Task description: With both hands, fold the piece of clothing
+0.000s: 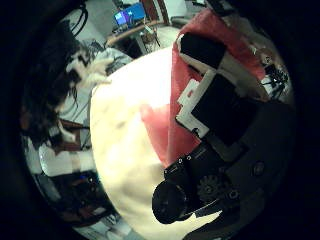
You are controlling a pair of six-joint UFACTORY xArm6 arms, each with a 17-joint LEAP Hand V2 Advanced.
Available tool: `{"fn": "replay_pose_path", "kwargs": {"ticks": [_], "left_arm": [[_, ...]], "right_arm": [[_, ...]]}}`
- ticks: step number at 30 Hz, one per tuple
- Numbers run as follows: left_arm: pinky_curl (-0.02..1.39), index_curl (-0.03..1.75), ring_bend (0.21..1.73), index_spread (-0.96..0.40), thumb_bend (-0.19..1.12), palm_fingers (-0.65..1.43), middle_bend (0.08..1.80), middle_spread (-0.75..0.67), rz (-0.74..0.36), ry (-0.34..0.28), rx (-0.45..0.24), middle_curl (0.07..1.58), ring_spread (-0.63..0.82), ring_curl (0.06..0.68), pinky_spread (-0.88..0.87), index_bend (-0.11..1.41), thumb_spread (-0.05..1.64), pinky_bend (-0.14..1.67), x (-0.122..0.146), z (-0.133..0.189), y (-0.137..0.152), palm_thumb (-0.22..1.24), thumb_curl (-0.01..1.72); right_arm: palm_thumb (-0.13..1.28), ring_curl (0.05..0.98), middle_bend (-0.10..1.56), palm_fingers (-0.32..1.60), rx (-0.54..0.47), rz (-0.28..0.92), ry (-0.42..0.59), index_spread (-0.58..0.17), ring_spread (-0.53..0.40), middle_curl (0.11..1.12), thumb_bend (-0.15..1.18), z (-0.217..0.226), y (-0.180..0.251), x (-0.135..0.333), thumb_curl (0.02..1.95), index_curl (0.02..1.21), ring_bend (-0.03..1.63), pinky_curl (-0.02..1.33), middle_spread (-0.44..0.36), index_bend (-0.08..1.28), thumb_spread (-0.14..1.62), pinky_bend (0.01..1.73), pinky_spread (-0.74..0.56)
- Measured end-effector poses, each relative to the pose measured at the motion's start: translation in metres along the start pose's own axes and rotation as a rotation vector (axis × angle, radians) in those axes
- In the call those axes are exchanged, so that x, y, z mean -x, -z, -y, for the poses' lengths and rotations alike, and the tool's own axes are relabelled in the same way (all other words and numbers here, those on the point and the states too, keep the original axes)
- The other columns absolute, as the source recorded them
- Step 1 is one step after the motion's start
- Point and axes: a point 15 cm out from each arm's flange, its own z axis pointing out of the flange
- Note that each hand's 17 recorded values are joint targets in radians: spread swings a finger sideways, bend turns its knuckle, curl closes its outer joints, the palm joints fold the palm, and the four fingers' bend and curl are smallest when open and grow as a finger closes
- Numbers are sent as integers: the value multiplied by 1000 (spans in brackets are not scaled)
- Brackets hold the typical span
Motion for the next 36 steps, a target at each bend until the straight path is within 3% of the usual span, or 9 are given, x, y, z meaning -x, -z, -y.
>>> {"fn": "replay_pose_path", "kwargs": {"ticks": [5,8,14,17,22,28,36], "left_arm": [[316,287,401,195,-16,-1,186,391,-3,2,2,285,573,223,510,173,1163,272,-2,-1,-1,562,348],[317,295,400,186,-16,0,185,390,2,-4,4,285,572,223,510,175,1161,271,-3,-1,-2,567,348],[318,304,402,183,-18,3,188,386,2,-13,-4,288,571,225,509,172,1160,267,-9,2,2,575,349],[319,307,402,182,-18,2,188,385,5,-15,-12,289,570,226,510,171,1160,266,-13,3,6,575,349],[319,312,404,182,-17,6,188,385,15,-39,-20,291,573,225,510,172,1157,262,-26,3,19,579,351],[319,313,408,182,-19,8,191,387,19,-72,-30,295,573,224,507,167,1156,259,-44,-6,46,577,351],[323,309,410,182,-24,8,192,390,37,-170,22,303,572,224,504,166,1151,263,-99,-29,68,545,346]], "right_arm": [[884,495,1110,657,0,25,-40,-335,-380,613,-1,-14,-4,-27,556,665,1113,471,-176,747,1248,1033,-629],[931,467,995,415,-21,77,-63,-376,-397,579,4,-18,1,-28,555,622,1060,464,-191,652,1245,997,-518],[901,436,748,110,-91,146,-113,-367,-291,496,-33,-36,34,-59,559,521,1026,447,-134,414,1193,1005,-201],[840,407,682,93,-124,111,-159,-378,-226,461,-32,-53,65,-94,561,467,976,429,-106,325,1168,1012,-38],[822,361,610,119,-140,87,-207,-379,-101,425,-19,-73,120,-119,573,433,878,393,-71,302,1134,983,190],[777,301,501,41,-4,141,-339,-336,104,381,-32,-144,188,-116,561,425,722,344,-3,302,1091,906,382],[725,241,394,30,296,142,-612,-285,217,340,-22,-272,254,-94,506,401,567,269,65,275,1122,745,449]]}}
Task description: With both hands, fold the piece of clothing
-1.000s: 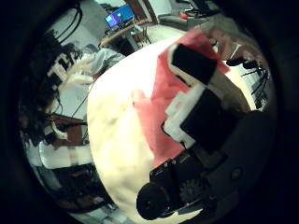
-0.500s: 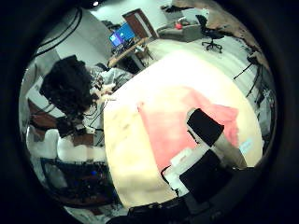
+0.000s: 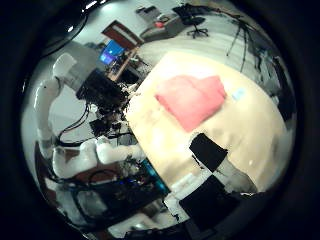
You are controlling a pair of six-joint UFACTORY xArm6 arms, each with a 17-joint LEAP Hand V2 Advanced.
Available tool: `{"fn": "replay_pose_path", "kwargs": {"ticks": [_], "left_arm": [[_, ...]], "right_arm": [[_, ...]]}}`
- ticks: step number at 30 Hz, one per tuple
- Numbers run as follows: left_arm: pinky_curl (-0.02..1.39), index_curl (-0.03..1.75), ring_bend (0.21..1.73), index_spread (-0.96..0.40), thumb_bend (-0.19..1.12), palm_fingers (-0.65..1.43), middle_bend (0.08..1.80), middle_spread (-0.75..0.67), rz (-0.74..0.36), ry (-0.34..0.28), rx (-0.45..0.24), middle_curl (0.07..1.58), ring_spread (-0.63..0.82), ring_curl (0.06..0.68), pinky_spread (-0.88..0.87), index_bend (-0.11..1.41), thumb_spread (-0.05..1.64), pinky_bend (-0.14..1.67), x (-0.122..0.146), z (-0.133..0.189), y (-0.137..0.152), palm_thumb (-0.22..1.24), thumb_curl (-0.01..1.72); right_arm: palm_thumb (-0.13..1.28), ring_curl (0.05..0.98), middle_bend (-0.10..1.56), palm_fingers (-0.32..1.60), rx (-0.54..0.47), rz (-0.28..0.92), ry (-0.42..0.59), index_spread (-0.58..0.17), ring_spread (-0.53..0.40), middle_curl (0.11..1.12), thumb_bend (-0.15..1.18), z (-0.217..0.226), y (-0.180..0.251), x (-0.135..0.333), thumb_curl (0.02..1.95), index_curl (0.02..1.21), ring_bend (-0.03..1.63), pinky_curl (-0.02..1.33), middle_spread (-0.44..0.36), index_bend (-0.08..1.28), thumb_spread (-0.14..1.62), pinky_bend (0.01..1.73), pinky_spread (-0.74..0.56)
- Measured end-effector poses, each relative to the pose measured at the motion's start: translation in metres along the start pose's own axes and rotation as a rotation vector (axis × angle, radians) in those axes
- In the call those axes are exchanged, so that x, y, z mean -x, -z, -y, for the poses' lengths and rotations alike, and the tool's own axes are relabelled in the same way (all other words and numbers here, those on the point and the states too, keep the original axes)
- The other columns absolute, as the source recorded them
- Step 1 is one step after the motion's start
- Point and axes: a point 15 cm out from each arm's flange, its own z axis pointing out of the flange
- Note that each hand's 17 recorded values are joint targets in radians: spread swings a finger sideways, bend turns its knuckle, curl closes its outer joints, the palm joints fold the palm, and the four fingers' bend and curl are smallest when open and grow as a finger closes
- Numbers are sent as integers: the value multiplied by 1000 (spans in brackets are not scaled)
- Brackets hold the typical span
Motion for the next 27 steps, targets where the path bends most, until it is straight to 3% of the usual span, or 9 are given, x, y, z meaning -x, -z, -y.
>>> {"fn": "replay_pose_path", "kwargs": {"ticks": [7,15,23,27], "left_arm": [[324,306,414,185,-22,13,192,390,21,-45,23,305,570,224,500,163,1148,273,-36,-18,10,520,344],[326,300,421,182,-23,19,194,379,20,-55,31,313,555,226,500,161,1145,283,-49,-34,9,504,343],[319,308,413,182,-16,40,194,365,0,-49,23,316,549,222,494,174,1149,266,-44,-30,-4,518,343],[317,313,407,176,-15,53,195,357,-39,-13,18,320,546,220,488,172,1149,257,-41,-33,-17,531,346]], "right_arm": [[668,219,328,47,110,-46,-122,-264,240,324,-24,-85,-21,-23,444,384,481,237,102,224,1192,630,435],[635,210,285,120,156,-38,-244,-261,244,322,-18,-171,-67,-30,402,367,423,222,103,185,1214,528,417],[621,213,259,177,192,-79,-250,-270,239,324,-20,-182,-78,-45,365,350,403,221,101,174,1208,458,402],[617,215,252,191,207,-76,-240,-265,236,326,-19,-177,-84,-46,350,346,394,222,103,175,1202,429,393]]}}
